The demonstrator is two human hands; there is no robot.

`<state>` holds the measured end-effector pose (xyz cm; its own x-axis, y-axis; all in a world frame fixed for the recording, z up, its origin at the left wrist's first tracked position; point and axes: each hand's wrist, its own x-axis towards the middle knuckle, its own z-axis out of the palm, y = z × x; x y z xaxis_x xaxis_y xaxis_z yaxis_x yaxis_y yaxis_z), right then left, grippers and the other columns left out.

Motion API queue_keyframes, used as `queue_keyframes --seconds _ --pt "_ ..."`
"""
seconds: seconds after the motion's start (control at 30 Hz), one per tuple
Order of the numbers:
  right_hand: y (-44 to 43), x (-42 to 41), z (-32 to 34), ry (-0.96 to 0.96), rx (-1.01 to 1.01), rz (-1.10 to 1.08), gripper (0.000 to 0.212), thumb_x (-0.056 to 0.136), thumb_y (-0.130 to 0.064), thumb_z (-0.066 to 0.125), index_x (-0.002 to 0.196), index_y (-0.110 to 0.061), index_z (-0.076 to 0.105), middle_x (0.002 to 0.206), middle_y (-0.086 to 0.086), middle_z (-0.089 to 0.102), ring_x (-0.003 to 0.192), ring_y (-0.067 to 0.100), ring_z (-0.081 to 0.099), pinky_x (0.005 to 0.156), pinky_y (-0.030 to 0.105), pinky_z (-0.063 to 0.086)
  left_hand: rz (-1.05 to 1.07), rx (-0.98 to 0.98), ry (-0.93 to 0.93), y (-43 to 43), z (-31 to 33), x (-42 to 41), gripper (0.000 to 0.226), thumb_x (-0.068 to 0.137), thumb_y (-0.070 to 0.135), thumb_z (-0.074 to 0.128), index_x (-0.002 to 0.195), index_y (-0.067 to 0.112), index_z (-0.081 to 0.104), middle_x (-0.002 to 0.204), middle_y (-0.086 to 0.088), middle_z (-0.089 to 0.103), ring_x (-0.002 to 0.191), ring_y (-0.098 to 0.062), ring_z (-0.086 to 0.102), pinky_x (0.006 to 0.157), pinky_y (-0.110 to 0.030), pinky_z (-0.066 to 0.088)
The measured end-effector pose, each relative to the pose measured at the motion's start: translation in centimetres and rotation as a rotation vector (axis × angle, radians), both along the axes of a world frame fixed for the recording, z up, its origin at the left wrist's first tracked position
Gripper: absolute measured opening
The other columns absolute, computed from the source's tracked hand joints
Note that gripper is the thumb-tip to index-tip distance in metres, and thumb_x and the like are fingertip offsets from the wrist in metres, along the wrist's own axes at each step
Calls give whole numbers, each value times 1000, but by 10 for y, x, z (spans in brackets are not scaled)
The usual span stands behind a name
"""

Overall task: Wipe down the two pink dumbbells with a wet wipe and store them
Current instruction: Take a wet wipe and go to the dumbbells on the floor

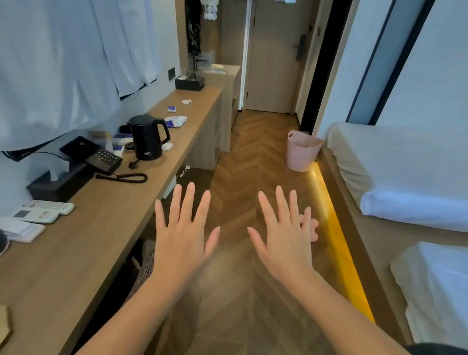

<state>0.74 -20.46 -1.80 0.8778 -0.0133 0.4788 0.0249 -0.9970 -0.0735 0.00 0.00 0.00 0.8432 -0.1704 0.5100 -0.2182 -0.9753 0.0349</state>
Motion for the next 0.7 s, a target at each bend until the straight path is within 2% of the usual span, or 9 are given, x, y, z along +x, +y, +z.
queue_keyframes --seconds 0.13,0.3,0.5,0.7 --pt "1 33 -13 50 -29 -10 70 93 -65 38 153 -35 21 164 5 17 151 33 9 117 59 10 -6 45 18 2 -10 35 72 93 55 53 154 19 38 161 -15 31 151 -35 21 117 -60 10" --pt "3 99 -20 107 -57 -16 70 93 -65 39 154 -37 18 165 3 12 152 32 5 118 58 4 -25 48 65 2 -21 105 72 95 58 45 156 22 34 163 -15 26 152 -34 17 118 -59 5" --pt "8 172 -14 129 -36 -62 70 93 -64 40 154 -37 18 165 3 13 152 32 7 119 58 6 -56 37 71 8 -14 191 70 95 57 42 155 21 36 161 -15 30 151 -35 21 117 -63 11" --pt "0 231 -23 175 -27 -79 69 94 -64 36 154 -35 20 164 4 17 151 34 11 117 58 11 -41 8 101 4 -19 261 70 97 58 40 157 23 30 164 -13 26 153 -34 17 117 -61 7"
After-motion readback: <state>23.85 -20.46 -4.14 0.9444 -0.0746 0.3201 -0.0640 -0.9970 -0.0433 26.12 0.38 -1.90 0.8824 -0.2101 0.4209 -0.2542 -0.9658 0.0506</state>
